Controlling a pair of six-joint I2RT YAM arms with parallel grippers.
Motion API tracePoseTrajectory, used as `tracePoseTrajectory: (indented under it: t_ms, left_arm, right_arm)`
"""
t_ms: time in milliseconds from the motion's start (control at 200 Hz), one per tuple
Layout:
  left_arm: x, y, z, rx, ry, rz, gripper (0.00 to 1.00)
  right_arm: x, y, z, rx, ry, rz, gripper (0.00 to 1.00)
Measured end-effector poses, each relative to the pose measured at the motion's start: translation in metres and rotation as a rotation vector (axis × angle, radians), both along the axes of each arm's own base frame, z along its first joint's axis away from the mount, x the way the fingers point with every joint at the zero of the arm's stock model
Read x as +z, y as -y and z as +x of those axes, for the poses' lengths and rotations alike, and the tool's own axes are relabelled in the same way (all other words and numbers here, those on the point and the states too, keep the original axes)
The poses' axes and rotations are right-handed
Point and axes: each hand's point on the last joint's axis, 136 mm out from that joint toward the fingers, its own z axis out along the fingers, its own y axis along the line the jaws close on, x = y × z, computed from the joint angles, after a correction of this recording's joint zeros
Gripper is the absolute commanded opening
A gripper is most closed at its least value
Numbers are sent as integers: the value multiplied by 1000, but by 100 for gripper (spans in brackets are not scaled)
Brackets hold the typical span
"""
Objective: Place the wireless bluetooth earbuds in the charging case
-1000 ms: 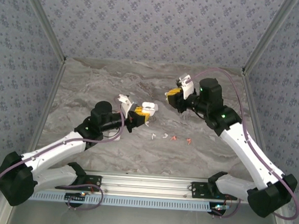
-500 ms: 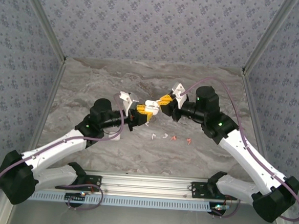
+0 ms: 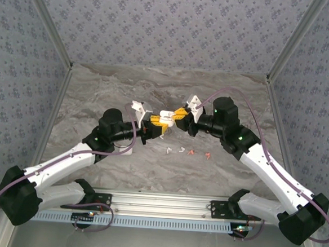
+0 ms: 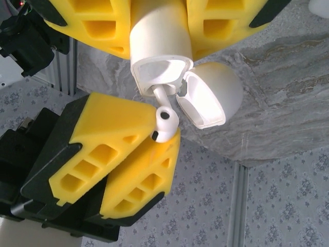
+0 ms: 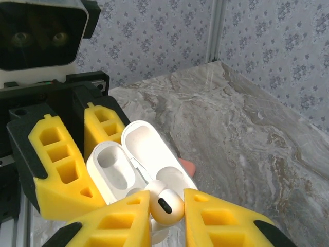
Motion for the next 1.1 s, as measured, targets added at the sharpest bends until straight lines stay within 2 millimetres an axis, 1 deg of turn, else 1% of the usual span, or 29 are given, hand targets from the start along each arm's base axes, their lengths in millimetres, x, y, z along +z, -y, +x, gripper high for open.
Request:
tracePoseTrajectory:
  t_ms: [80,265,390,430,495,625,700,770,830,894,964,1039,1099]
  left_arm:
    - [0,0,0,0,0,0,0]
    - [0,0,-1,-4,0,0,0]
    - [1,0,-1,-3,4,-3,0]
    - [3,0,-1,-3,8,-6,0]
    - [5,-1,-2,-3,14,-11,0]
    - [13,-4,-5,1,35,-26,0]
    - [16,-7,-6,8,48,-30,0]
    - [15,-10,-6,23,59,-28,0]
    - [14,-12,-5,36,64,-22,0]
    - [11,-14,-4,52,70,-14,0]
    - [8,-17,-4,66,70,-3,0]
    - [6,-20,-4,79,74,4,0]
    - [6,-22,-4,89,78,6,0]
  right_arm:
    - [-2,-1,-2,11,-6,-1,23]
    - [-5,-1,-5,36,-23,8,29]
    - [-3,-1,-9,64,-51,29,40]
    - [-3,-1,-10,71,-62,36,45]
    - [-1,1,-9,74,-79,49,49]
    - [9,7,-3,49,-98,82,55]
    - [15,14,5,13,-120,109,60]
    - [16,20,12,-20,-143,126,63]
    - [15,24,17,-44,-162,136,64]
    - [12,28,26,-73,-195,149,65]
    - [1,29,33,-96,-236,153,66]
    - [-21,30,42,-126,-299,138,65]
    - [-40,28,50,-152,-355,116,62]
